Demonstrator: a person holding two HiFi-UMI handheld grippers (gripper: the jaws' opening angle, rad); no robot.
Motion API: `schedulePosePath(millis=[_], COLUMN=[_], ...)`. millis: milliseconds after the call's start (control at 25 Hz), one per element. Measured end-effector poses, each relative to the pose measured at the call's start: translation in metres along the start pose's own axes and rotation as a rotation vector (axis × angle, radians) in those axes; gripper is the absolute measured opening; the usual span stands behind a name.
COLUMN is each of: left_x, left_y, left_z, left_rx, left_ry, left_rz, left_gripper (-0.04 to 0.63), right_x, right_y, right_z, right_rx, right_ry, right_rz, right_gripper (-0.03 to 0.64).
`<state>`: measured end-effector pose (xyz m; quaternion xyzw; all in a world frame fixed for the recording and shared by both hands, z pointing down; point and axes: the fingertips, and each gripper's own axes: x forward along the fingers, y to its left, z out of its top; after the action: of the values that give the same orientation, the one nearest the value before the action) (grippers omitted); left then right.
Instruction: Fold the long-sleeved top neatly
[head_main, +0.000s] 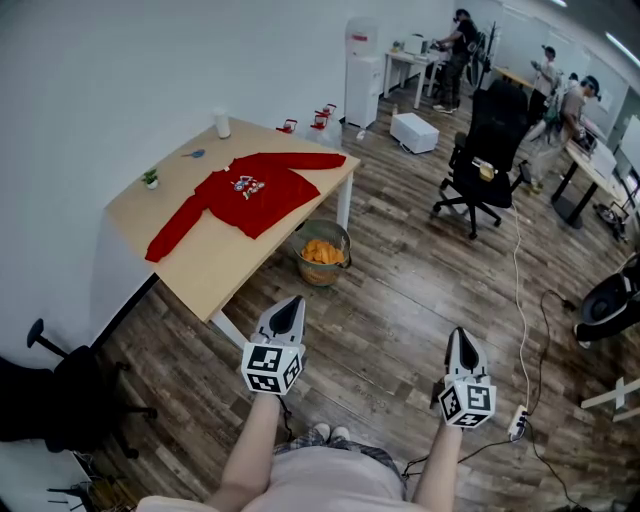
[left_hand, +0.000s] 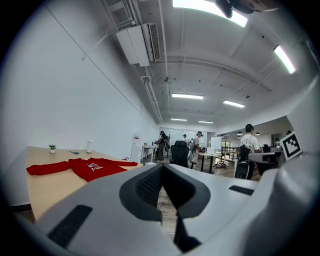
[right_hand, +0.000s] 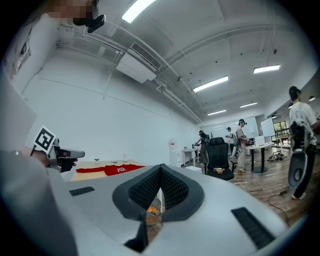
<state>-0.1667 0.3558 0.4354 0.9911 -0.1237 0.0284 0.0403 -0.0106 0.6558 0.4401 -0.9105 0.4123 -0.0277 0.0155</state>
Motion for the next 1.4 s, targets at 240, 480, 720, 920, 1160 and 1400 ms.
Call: schedulePosePath(millis=[240, 480, 720, 920, 1160, 1400], left_x=[0.000, 0.000, 0.001, 0.002, 0.003, 0.007], left_y=[0.003, 0.004, 0.010, 0.008, 0.012, 0.019], left_z=[-0.002, -0.004, -0.005, 0.005, 0.010, 0.005], left_rx=[-0.012, -0.022, -0.043, -0.055, -0.076, -0.101], left_ry=[0.002, 0.001, -0.006, -0.033, -0.071, -0.085], left_rz=[0.007, 0.002, 0.005, -0.029, -0.076, -0.086], left_gripper=[0.003, 0.003, 0.003, 0.056, 0.279, 0.438], right_x=[0.003, 0.006, 0.017, 0.018, 0.021, 0.028], right_y=[-0.001, 0.009, 0.016, 0.010, 0.001, 0.004], right_z=[0.002, 0.001, 0.001, 0.013, 0.020, 0.012], right_rx=[0.033, 0.035, 0.036, 0.058, 0.118, 0.133], right_ry=[-0.011, -0.016, -0.012, -0.037, -0.078, -0.075], right_rz=[-0.005, 0.036, 0.052, 0.057, 0.060, 0.058], right_gripper=[0.008, 0.011, 0.012, 0.050, 0.286, 0.489])
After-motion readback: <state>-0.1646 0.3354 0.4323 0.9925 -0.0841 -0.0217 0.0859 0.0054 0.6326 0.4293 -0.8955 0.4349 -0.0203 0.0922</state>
